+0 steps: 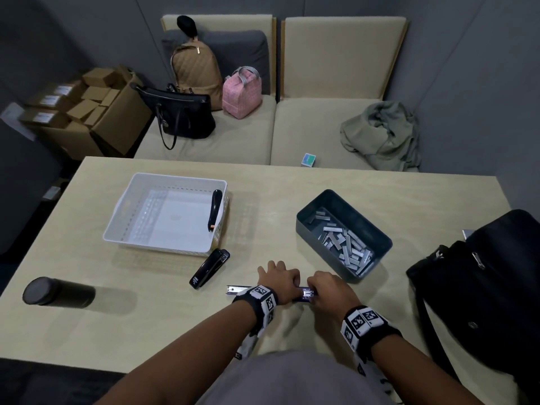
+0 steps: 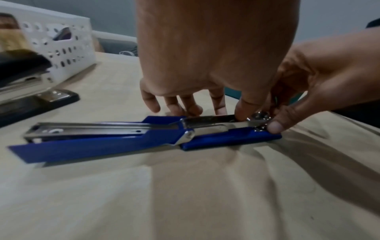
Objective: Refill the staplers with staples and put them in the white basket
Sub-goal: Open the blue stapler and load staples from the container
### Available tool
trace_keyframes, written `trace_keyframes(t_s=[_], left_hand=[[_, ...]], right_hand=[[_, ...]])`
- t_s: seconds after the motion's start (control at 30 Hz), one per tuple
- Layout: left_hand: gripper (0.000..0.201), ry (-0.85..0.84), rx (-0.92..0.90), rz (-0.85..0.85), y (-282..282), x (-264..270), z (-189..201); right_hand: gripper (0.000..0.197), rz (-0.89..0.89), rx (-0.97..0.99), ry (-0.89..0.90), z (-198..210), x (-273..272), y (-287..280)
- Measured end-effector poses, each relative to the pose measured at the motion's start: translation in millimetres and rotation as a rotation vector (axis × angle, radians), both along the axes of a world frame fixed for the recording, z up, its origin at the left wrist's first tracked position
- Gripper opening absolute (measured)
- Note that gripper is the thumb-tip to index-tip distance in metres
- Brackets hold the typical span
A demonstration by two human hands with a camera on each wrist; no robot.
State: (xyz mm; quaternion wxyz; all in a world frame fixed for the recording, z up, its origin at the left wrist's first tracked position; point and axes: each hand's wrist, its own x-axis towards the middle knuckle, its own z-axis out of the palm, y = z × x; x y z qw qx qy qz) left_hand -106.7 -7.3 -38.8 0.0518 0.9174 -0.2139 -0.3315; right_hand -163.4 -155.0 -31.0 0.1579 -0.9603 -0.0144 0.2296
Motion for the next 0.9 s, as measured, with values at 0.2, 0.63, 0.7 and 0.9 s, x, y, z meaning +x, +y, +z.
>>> trace_keyframes(t_s=[0.2, 0.63, 0.7, 0.9], left_hand=[[0.033, -0.041, 0.038, 0.099, 21.1, 2.3, 0.7], [0.021, 0.096, -0.187, 0.179, 32.8, 2.1, -7.6], [0.020, 0.113, -0.210, 0.181, 34.7, 4.2, -9.2], [0.017, 0.145, -0.215, 0.182, 36.7, 8.3, -10.0]], right_hand=[[0.013, 0.032, -0.004, -0.047, -2.0, -3.7, -0.2], [0.016, -0.016, -0.027, 0.048, 0.2, -0.8, 2.9], [0.023, -0.028, -0.001, 0.086, 5.7, 4.8, 2.6], [0.019, -0.254, 0.361, -0.019, 52.1, 46.3, -2.1]])
